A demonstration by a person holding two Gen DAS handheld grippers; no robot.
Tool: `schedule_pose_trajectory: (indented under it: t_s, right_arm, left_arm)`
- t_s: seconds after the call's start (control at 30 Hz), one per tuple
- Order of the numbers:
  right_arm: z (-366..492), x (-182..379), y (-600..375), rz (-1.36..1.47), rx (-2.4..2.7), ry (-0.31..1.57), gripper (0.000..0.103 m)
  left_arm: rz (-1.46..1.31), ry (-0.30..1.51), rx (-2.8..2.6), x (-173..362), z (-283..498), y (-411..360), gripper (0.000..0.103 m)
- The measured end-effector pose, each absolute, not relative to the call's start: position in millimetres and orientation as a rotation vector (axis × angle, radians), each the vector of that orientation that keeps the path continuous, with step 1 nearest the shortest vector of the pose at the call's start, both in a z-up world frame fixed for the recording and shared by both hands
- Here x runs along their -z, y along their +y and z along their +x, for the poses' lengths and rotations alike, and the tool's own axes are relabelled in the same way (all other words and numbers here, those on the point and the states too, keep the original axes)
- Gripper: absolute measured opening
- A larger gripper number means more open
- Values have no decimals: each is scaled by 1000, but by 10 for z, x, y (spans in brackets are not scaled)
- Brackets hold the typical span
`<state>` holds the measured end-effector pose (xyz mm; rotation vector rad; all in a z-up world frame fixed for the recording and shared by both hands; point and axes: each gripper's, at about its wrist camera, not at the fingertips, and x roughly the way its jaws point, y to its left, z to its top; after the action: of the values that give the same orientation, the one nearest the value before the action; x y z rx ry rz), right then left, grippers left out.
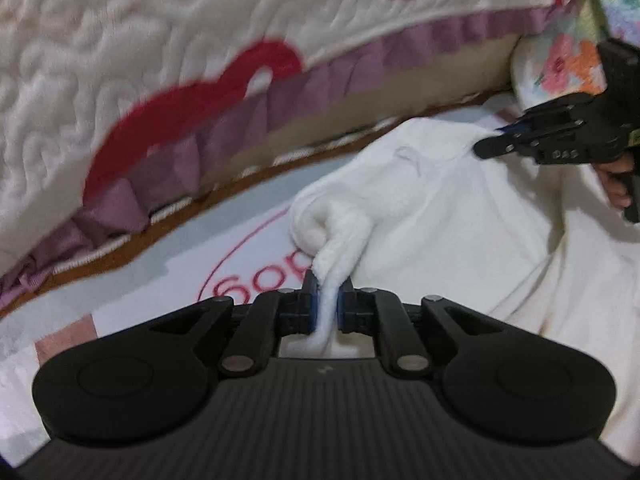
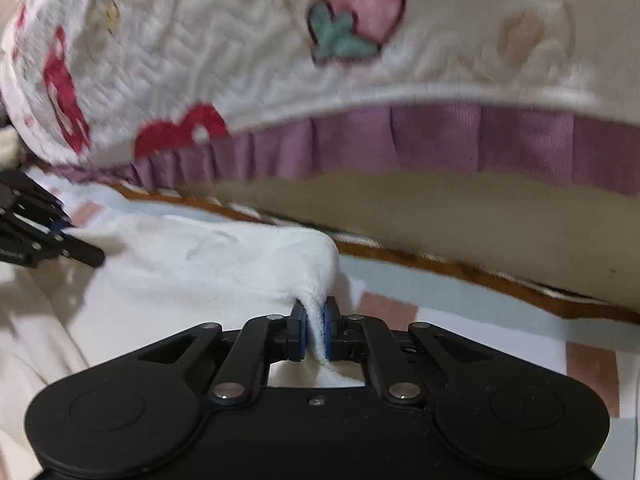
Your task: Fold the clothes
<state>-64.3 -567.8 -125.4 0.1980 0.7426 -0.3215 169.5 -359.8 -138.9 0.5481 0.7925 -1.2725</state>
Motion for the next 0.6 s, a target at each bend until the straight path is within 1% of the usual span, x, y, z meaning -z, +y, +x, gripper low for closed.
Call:
schedule_pose_trajectory:
  t_s: [0.1, 0.13, 0.17, 0.2, 0.23, 0.27, 0.33, 0.4, 0.43, 0.53, 0.6]
  right_arm:
    - [-515, 1364, -5719, 187, 332, 780, 8]
    - [-485, 1382, -5745, 197, 337, 782, 8]
    - [-484, 1385, -5795, 216, 336, 784, 10]
    - [-493, 1387, -5851, 240, 336, 784, 17]
    - [-586, 1370, -5979, 311, 338, 769, 37]
    - [-683, 1353, -6104, 384, 340, 751, 50]
    - [-947, 1325, -6300, 570, 331, 681, 54]
    - [-1236, 1313, -6458, 736, 348, 604, 60]
    - [-1391, 1313, -6521, 811, 368, 563, 60]
    - [-1849, 1307, -6703, 1018, 428, 441, 60]
    - [-1973, 1192, -6665, 864, 528, 496, 60]
  left_arm:
    - [563, 795, 1252, 1439, 1682, -3626, 9]
    - [556, 802, 1250, 1438, 1702, -3626, 12]
    - [545, 807, 1246, 1433, 1740, -3613, 18]
    - [531, 812, 1241, 1423, 1788, -3591, 20]
    - [495, 819, 1242, 1391, 1844, -3532, 24]
    - [443, 828, 1247, 1343, 1906, -3449, 28]
    - [218, 835, 1268, 1220, 2060, -3133, 30]
    - [-8, 831, 1262, 1105, 2217, -2780, 36]
    - [-39, 827, 1241, 1073, 2271, -2655, 38]
    - [91, 801, 1221, 1038, 2297, -2443, 38]
    - [157, 811, 1219, 1073, 2301, -2278, 43]
